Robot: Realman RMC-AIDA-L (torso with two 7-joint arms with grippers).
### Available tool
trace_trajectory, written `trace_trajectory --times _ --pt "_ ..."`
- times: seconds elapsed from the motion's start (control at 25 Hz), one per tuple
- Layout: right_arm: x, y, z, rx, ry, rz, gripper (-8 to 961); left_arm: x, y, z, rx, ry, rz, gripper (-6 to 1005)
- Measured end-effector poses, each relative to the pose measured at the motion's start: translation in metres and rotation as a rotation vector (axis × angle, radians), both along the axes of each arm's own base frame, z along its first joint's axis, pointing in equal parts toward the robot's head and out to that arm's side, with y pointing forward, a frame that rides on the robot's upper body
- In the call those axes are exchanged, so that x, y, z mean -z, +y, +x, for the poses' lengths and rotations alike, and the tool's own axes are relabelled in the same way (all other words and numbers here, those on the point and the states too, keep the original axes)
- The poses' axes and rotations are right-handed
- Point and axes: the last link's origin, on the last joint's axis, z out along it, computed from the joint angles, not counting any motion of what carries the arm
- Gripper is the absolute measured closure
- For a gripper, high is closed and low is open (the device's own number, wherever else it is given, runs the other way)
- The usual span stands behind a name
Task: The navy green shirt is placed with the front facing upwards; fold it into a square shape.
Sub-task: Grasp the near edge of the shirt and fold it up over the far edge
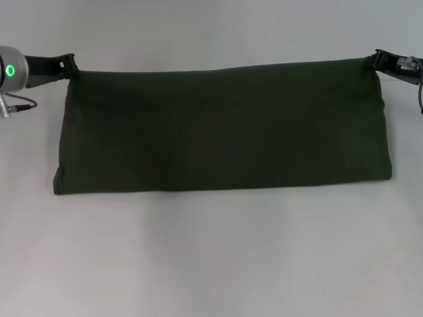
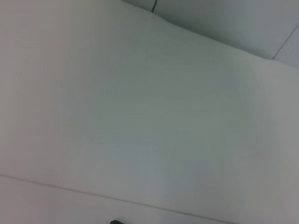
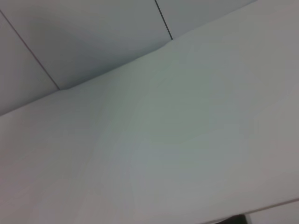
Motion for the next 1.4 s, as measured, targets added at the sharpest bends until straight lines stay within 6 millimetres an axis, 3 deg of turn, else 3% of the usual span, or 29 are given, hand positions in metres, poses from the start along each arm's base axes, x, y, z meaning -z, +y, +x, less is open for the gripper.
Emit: trace_trajectory --times 0.96,1.16,1.32,1.4 --pt "0.006 0.013 -0.020 -0.040 -0.046 -0.010 896 0.001 0.001 -0.005 -0.021 -0.002 0.049 945" --pt "0.001 0.014 -0.018 -0.043 -0.062 -0.018 894 0.001 0.004 -0.003 -0.012 0.005 0.069 944" --pt "-0.011 0.019 -0.013 -0.034 -0.086 -0.016 892 0.003 0.005 -0.001 -0.016 -0.014 0.109 885" --pt "-0.018 0.020 -0.012 -0.033 -0.080 -0.025 775 0.004 0.005 -0.001 -0.018 -0.032 0.119 856"
